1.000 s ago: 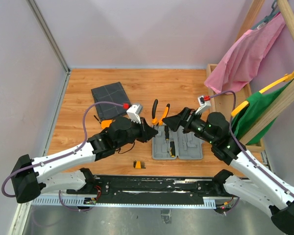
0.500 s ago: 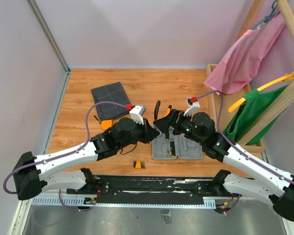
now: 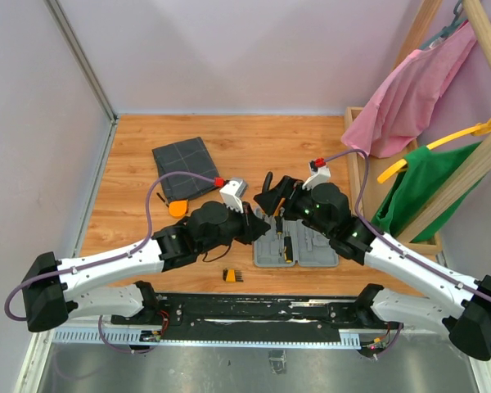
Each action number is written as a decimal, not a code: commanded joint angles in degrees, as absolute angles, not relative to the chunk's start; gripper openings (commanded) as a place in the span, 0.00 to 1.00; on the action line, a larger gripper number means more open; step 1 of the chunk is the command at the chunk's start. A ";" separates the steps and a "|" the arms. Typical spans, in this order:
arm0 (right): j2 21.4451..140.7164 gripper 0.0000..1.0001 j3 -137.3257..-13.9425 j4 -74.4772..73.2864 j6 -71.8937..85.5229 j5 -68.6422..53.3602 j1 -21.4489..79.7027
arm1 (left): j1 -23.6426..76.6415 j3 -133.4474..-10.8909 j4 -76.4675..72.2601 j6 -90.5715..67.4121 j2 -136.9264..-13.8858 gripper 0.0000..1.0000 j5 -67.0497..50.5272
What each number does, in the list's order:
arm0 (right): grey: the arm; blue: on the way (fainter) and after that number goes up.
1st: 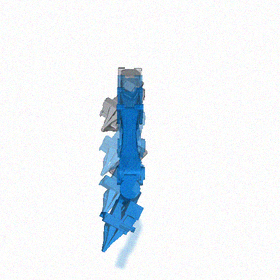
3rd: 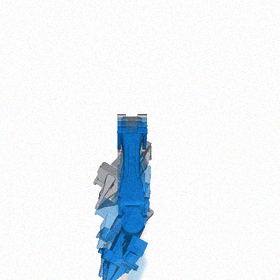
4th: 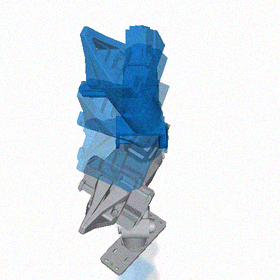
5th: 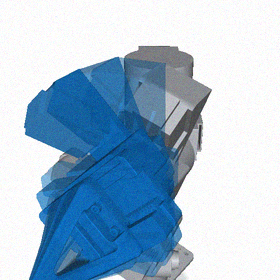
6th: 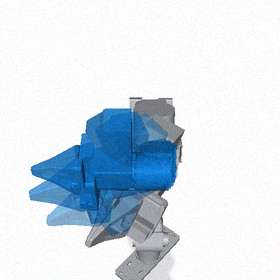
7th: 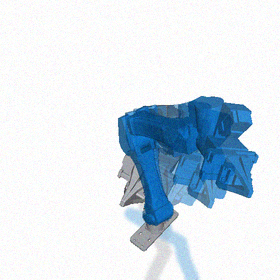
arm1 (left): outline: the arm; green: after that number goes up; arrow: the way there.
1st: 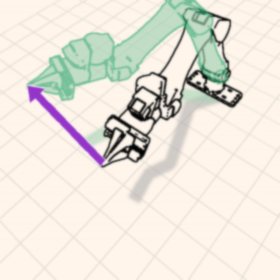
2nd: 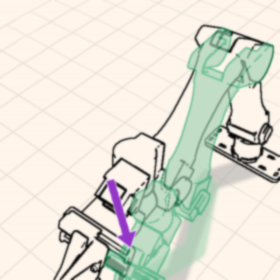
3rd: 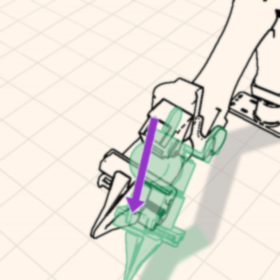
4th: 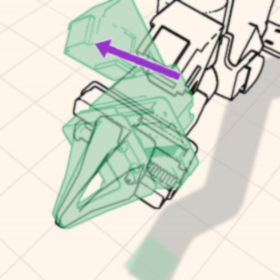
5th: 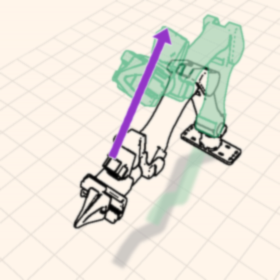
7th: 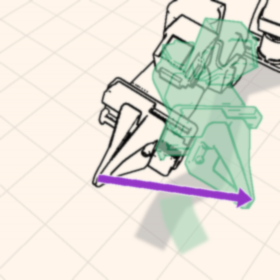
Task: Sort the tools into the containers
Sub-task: Place the pliers in the storage box.
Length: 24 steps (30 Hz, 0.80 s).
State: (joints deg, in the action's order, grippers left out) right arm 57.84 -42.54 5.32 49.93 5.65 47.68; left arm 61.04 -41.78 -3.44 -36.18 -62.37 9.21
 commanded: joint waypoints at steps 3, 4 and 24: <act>57.91 0.75 -44.11 7.38 50.89 8.17 48.51 | 62.27 -43.10 -8.78 -35.42 -62.18 0.00 9.82; 57.92 0.69 -43.92 7.38 50.89 8.13 48.45 | 62.25 -43.15 -8.72 -35.38 -62.20 0.00 9.95; 54.87 0.08 -41.92 3.78 46.85 10.57 48.48 | 62.22 -39.93 -7.25 -37.19 -55.83 0.63 13.75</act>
State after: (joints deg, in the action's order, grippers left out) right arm 57.65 -42.24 3.73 49.06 8.01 47.86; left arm 61.76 -41.06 -4.97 -36.56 -59.31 11.29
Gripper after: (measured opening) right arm 0.618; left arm 0.594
